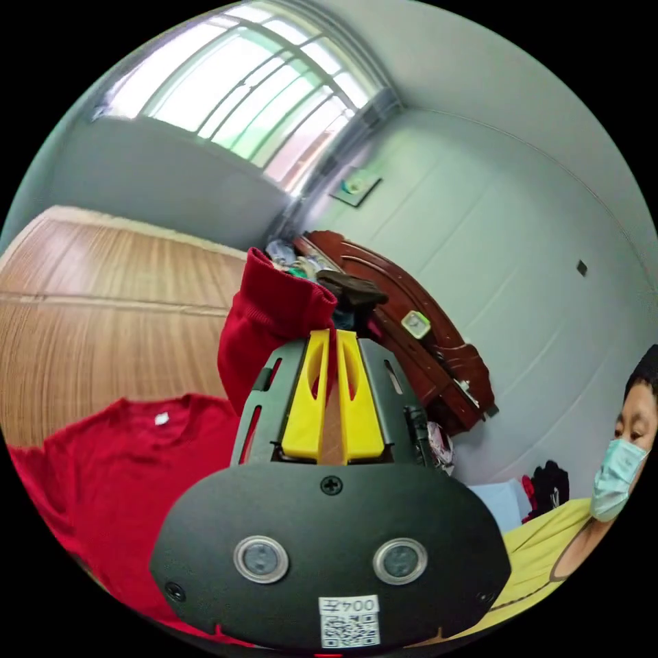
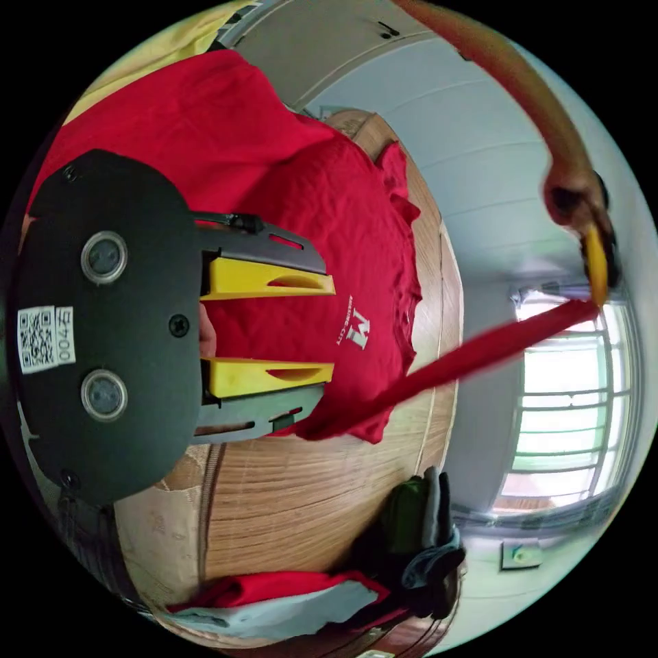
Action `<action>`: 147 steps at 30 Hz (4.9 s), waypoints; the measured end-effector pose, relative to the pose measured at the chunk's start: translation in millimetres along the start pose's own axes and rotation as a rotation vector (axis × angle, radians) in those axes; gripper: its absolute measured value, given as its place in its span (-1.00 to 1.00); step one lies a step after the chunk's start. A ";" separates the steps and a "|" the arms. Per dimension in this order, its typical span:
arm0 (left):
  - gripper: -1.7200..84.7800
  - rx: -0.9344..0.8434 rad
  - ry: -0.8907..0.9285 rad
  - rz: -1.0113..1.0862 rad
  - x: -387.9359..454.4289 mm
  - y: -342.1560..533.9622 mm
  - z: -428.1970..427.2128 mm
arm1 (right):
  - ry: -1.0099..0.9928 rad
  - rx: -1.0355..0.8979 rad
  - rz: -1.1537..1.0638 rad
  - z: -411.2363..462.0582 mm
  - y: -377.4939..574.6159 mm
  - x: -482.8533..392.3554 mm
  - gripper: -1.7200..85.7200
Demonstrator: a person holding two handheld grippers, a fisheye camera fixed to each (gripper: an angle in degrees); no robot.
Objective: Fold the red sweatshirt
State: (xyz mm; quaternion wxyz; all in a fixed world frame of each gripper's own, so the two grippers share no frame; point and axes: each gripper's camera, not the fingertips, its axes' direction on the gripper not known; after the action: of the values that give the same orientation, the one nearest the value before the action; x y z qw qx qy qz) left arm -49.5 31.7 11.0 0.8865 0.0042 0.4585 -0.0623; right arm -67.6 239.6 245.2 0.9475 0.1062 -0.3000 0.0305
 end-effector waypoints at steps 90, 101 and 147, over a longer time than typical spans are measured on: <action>-0.56 -0.606 -0.337 0.143 -271.1 114.4 45.0 | 0.126 -0.360 0.135 59.0 -92.7 -37.5 -0.72; -0.85 -0.712 -0.141 0.061 -275.4 85.9 58.0 | 0.112 -0.343 0.146 63.1 -93.6 -52.1 -0.70; -0.71 -0.555 -0.671 0.012 -177.6 215.2 -23.0 | 0.159 -0.141 0.147 15.4 -56.3 -29.8 -0.69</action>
State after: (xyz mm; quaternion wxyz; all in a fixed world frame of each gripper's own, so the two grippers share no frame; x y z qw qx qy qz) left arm -145.1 265.6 131.5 0.9543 -0.2521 0.1441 0.0704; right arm -93.9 181.5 230.0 0.9686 0.0145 -0.2325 0.0872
